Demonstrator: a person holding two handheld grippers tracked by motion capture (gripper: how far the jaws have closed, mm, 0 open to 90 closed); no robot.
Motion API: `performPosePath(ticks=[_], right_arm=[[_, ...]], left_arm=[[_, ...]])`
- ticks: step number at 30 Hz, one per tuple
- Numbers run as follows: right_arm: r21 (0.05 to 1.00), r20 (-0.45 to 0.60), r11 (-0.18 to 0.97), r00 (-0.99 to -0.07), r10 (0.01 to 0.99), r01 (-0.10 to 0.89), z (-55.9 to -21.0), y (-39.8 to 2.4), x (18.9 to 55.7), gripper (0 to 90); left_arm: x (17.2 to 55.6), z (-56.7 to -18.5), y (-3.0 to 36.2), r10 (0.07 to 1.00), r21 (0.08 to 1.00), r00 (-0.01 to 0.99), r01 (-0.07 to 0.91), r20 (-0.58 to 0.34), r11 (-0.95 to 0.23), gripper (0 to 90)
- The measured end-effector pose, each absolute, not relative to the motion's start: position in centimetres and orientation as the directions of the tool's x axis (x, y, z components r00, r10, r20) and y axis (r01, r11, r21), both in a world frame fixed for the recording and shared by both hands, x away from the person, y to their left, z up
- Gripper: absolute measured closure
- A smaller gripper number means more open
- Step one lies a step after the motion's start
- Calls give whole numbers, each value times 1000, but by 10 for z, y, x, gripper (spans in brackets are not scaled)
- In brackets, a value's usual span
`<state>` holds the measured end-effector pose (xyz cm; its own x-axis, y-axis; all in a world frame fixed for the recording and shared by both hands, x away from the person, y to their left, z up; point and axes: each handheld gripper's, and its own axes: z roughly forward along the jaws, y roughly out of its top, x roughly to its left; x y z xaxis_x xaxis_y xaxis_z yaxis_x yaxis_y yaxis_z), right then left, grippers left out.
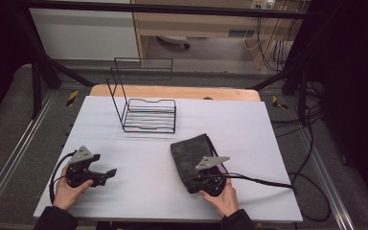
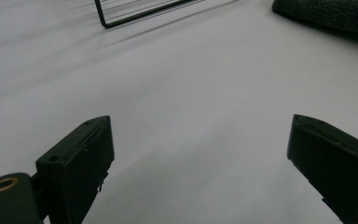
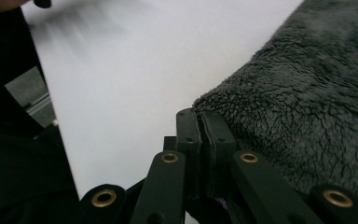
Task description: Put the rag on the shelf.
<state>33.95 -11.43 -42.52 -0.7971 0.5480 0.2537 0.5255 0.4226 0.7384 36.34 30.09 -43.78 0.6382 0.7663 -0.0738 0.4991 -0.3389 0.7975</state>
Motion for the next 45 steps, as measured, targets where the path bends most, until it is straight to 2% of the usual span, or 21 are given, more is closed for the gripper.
performPosePath(ticks=[12, 14, 16, 19, 20, 23, 27, 31, 37, 40, 45], right_arm=[[732, 241, 444, -805, 542, 517, -437, -68, 339, 854], [734, 243, 435, -800, 548, 522, -440, -67, 339, 785], [740, 257, 421, -798, 545, 525, -439, -67, 338, 652], [764, 219, 411, -800, 559, 497, -429, -74, 337, 523], [772, 214, 401, -795, 567, 494, -424, -79, 338, 492], [793, 208, 348, -760, 616, 499, -412, -105, 342, 479], [793, 169, 305, -671, 722, 527, -412, -147, 347, 498], [757, 213, 276, -623, 752, 592, -424, -170, 343, 585], [712, 254, 282, -609, 751, 644, -444, -174, 339, 662], [717, 244, 287, -614, 750, 635, -448, -172, 337, 694], [720, 254, 276, -613, 748, 636, -450, -171, 334, 843]], left_arm=[[363, -437, 301, 762, 797, 643, 497, -72, -344, 72], [363, -437, 301, 763, 798, 643, 496, -71, -343, 72], [362, -437, 301, 763, 800, 642, 495, -73, -340, 71], [362, -437, 301, 763, 800, 642, 495, -74, -338, 71], [362, -437, 301, 763, 801, 642, 495, -75, -338, 72], [363, -437, 301, 763, 798, 642, 497, -74, -341, 71], [363, -437, 300, 762, 797, 644, 497, -73, -343, 71], [363, -438, 299, 764, 796, 641, 500, -76, -341, 71], [362, -438, 299, 761, 796, 644, 498, -75, -343, 71], [362, -438, 300, 762, 795, 644, 499, -75, -344, 72], [362, -438, 298, 761, 797, 644, 498, -75, -342, 72]])
